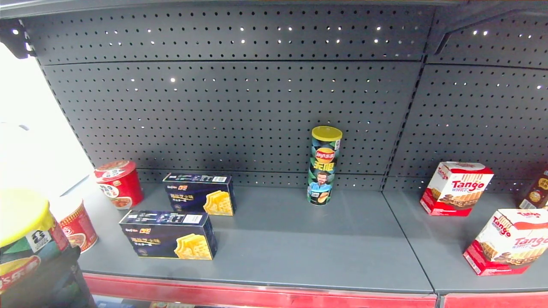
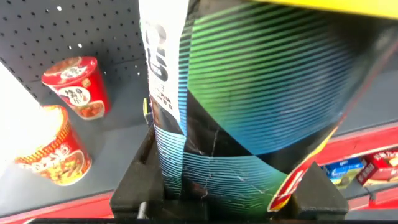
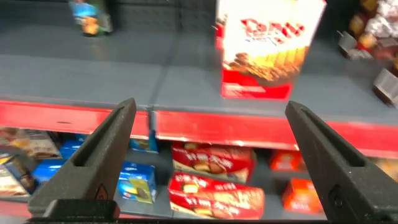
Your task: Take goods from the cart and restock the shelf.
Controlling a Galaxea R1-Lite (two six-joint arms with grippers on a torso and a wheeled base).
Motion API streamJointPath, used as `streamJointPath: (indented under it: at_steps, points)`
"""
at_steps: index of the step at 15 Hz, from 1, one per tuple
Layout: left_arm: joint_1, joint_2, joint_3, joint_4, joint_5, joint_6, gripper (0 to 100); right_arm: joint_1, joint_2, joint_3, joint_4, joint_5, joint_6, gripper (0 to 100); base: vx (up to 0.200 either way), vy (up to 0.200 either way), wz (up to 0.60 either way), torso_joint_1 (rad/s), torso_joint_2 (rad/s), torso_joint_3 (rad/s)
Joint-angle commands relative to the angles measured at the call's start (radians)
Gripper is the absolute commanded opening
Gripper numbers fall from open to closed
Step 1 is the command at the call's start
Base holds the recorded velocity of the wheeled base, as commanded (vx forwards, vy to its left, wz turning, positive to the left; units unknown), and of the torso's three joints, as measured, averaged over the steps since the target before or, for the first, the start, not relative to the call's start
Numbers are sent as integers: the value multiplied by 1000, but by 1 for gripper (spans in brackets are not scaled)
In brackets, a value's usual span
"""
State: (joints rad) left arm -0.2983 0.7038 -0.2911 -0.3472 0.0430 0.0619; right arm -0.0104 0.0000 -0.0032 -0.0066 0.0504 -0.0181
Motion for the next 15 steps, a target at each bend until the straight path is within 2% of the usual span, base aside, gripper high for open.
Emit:
streamJointPath:
  at_steps: [1,2,3,6,10,13,15]
  points:
    - [1,5,-26,1,2,-1,0,23,15,-173,-18,77,10,100,0,0,0,0,0,0]
    - [-2,2,-42,2,-2,1,0,37,230,-327,-23,105,66,100,0,0,0,0,0,0]
    - [-2,2,-40,2,-5,1,0,50,262,-356,-41,111,70,100,0,0,0,0,0,0]
    - [-5,-3,-13,4,-6,1,0,179,420,-436,-62,146,63,100,0,0,0,0,0,0]
    - [-7,2,-10,2,-5,-1,0,331,696,-624,-73,186,63,100,0,0,0,0,0,0]
    - [-4,3,-8,2,-2,-5,0,365,934,-706,-168,255,63,100,0,0,0,0,0,0]
    - [-4,11,4,2,-3,-7,0,362,1060,-738,-231,253,61,100,0,0,0,0,0,0]
